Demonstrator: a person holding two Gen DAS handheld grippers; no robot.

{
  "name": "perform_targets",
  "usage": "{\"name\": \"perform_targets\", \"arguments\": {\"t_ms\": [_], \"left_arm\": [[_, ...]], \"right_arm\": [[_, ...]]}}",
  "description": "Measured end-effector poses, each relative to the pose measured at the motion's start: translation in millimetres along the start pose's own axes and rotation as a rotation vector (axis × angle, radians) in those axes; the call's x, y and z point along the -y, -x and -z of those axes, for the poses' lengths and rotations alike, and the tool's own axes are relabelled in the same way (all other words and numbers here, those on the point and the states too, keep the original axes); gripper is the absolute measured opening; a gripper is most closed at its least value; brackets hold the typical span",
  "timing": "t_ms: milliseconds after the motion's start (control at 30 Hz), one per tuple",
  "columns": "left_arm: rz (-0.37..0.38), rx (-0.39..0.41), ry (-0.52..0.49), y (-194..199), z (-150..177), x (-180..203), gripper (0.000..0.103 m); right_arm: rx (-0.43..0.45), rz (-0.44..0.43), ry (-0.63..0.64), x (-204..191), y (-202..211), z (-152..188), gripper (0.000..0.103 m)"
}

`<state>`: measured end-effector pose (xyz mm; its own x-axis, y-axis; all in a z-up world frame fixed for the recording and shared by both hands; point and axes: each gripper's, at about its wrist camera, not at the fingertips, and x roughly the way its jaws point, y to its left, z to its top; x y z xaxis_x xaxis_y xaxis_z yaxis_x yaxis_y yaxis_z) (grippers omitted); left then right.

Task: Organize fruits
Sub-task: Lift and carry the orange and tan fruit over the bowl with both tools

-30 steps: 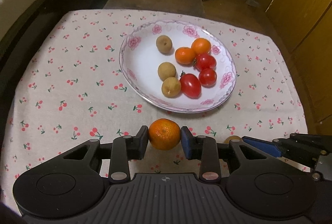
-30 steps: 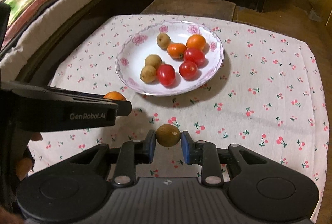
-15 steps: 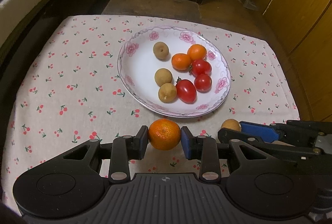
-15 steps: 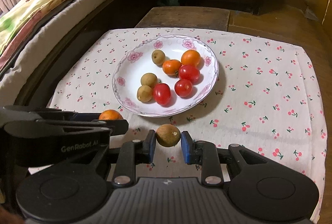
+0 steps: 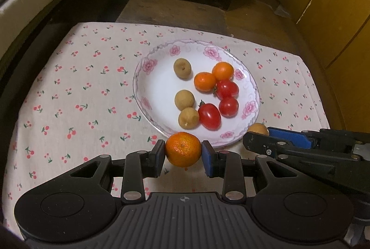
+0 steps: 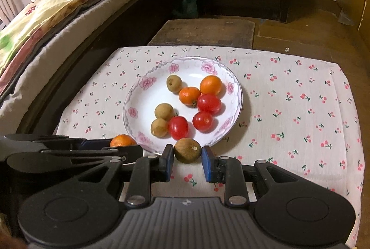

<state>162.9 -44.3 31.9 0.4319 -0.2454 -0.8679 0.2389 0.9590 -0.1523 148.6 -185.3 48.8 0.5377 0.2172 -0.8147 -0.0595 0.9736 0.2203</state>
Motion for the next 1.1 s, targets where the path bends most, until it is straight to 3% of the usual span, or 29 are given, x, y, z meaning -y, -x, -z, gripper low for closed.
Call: {"name": "perform_targets", "arguments": {"t_ms": [1100], "left_arm": [[-0.028,-0.005,0.042,-28.5,-28.7,-6.2,0.041]], "right_arm": [[0.003,-0.019,-0.037,12.7,-34.3,-26.8,0.029]]}}
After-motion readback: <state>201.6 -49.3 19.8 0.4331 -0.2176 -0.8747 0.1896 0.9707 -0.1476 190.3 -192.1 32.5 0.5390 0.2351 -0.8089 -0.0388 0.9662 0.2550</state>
